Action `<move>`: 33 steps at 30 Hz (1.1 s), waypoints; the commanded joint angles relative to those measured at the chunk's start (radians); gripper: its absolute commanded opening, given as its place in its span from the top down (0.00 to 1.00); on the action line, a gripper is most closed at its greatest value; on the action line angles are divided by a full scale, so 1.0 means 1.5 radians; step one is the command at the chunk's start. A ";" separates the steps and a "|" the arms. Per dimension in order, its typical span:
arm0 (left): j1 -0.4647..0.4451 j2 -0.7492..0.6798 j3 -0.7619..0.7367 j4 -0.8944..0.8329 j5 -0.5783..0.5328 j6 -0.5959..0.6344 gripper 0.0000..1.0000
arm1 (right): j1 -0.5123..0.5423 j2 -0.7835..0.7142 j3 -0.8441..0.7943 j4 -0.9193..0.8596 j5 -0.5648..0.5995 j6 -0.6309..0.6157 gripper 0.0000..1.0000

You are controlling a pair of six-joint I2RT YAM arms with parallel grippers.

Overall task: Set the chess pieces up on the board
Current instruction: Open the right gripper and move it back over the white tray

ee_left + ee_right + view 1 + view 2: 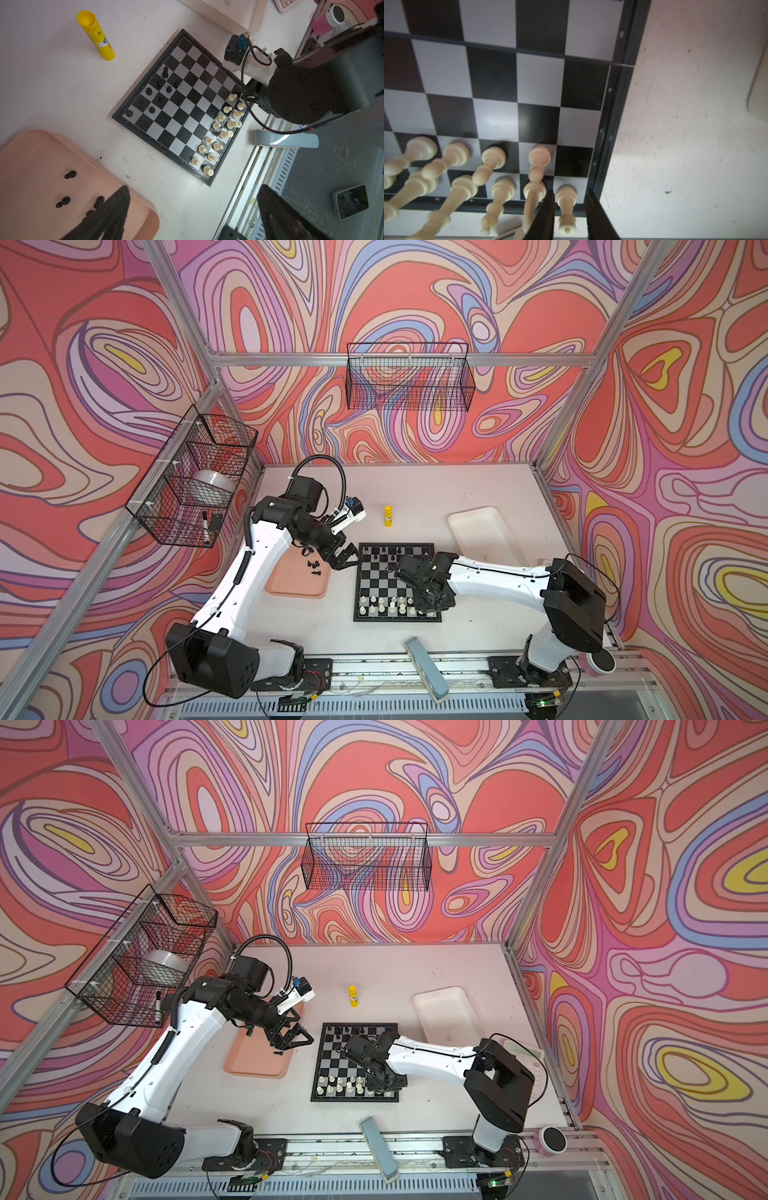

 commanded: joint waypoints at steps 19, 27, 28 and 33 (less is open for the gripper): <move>0.004 -0.018 0.012 -0.044 -0.005 0.034 0.03 | -0.232 -0.093 0.121 -0.052 0.051 -0.154 0.75; 0.004 -0.017 0.020 -0.058 0.006 0.040 0.03 | -0.464 -0.083 0.074 0.015 0.032 -0.248 0.78; 0.004 -0.016 0.021 -0.060 0.006 0.041 0.03 | -0.476 -0.079 0.072 0.018 0.032 -0.254 0.78; 0.004 -0.013 0.017 -0.069 0.011 0.053 0.03 | -0.549 -0.063 0.042 0.065 -0.003 -0.278 0.80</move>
